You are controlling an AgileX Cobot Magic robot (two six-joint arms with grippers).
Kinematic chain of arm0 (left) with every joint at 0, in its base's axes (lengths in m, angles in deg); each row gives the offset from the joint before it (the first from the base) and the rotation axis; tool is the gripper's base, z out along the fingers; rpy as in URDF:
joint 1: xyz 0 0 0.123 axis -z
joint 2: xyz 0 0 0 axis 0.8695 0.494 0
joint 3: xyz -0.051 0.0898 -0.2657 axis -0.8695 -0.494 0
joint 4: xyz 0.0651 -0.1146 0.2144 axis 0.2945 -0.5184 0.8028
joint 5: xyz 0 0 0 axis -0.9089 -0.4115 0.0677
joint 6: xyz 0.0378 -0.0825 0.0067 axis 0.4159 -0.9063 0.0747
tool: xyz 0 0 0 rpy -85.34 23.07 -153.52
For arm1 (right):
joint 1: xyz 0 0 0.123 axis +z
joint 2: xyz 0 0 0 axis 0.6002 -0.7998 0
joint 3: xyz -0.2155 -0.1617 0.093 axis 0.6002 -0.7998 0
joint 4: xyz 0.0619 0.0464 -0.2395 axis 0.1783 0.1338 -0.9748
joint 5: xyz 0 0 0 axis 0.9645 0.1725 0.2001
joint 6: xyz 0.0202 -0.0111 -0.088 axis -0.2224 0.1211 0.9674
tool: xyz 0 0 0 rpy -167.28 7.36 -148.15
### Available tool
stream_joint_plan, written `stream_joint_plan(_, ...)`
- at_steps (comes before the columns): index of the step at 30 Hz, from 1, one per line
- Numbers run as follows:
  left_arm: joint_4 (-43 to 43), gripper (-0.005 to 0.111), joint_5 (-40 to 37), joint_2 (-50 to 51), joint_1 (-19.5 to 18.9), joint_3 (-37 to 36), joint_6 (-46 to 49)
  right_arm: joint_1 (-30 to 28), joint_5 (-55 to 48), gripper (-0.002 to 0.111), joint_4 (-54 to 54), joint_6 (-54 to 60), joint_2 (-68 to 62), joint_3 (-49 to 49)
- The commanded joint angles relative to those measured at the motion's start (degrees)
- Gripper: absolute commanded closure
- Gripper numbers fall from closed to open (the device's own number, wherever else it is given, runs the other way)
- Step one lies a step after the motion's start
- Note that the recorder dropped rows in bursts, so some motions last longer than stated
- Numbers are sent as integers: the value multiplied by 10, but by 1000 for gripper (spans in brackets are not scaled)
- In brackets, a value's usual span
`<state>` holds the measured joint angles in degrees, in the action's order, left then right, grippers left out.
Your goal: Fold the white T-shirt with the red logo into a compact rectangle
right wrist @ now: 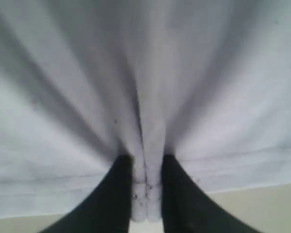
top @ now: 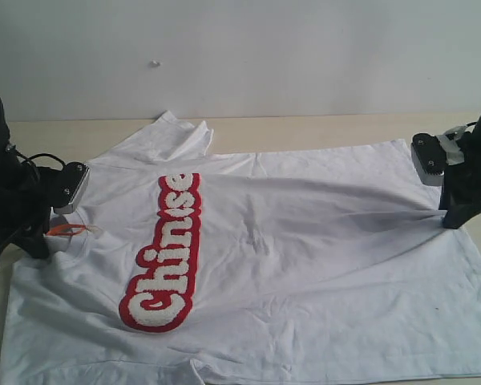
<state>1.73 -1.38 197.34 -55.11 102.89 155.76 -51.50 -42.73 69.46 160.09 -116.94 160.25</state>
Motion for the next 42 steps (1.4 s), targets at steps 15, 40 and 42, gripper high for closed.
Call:
stream_joint_plan(15,12,107,-24,28,-2,-14,-1,-1,-3,108,-7,-142,-11,-4)
stream_joint_plan(40,10,107,-24,28,-2,-14,-1,-1,12,108,49,-152,38,-4)
stream_joint_plan(42,10,107,-24,28,-2,-14,-1,-1,30,108,68,-155,34,-4)
